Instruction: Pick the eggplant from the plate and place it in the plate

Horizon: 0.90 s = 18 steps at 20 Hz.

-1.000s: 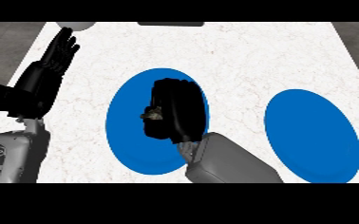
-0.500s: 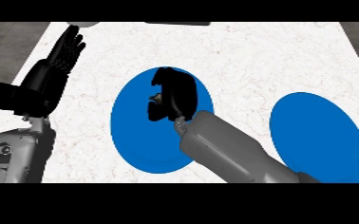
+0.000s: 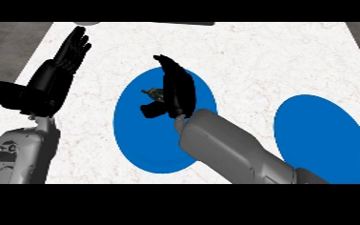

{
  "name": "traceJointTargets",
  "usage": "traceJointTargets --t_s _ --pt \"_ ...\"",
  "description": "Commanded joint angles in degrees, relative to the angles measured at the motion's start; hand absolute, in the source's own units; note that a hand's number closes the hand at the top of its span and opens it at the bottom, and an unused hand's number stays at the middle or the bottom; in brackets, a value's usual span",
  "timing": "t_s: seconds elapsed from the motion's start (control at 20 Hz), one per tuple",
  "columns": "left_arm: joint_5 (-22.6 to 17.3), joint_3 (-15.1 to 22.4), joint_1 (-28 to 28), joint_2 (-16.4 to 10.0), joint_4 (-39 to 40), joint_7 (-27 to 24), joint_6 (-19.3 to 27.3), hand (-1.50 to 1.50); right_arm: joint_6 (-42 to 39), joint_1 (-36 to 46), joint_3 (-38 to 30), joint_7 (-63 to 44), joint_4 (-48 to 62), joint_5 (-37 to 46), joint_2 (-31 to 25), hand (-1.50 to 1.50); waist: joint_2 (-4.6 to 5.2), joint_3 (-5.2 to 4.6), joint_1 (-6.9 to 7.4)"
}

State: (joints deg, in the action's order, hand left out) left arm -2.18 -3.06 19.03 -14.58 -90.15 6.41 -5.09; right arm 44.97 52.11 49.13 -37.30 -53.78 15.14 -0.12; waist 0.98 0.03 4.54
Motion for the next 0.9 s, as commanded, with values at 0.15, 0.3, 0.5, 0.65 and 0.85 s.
traceJointTargets --t_s 0.15,0.3,0.5,0.65,0.85 --pt "0.85 -0.32 1.55 0.78 1.55 0.80 1.46 0.00 12.42 1.00 -3.05 7.59 -3.37 -9.15 0.11 -1.50 -0.12 0.04 -1.04" --pt "1.13 0.49 2.10 1.32 -0.58 3.64 2.10 0.00 14.28 -2.04 -4.40 12.67 -3.83 -12.30 0.11 -1.50 -0.50 0.04 -2.29" --pt "0.05 -2.02 -5.21 -0.65 -4.45 0.91 0.61 0.00 13.23 -6.23 -10.29 15.95 -8.16 -12.48 0.11 -1.50 -1.06 0.00 -3.75" --pt "0.78 -2.13 -3.35 -0.33 -3.27 1.58 1.26 0.00 9.59 -14.33 -14.25 26.00 -10.68 -15.22 -3.09 -1.50 -0.85 0.02 -4.22" --pt "-0.96 -4.64 -5.10 -1.63 -3.37 0.00 -0.35 0.00 4.29 -23.51 -14.65 25.15 -26.28 -16.42 -11.78 -1.50 -1.18 -0.01 -5.02"
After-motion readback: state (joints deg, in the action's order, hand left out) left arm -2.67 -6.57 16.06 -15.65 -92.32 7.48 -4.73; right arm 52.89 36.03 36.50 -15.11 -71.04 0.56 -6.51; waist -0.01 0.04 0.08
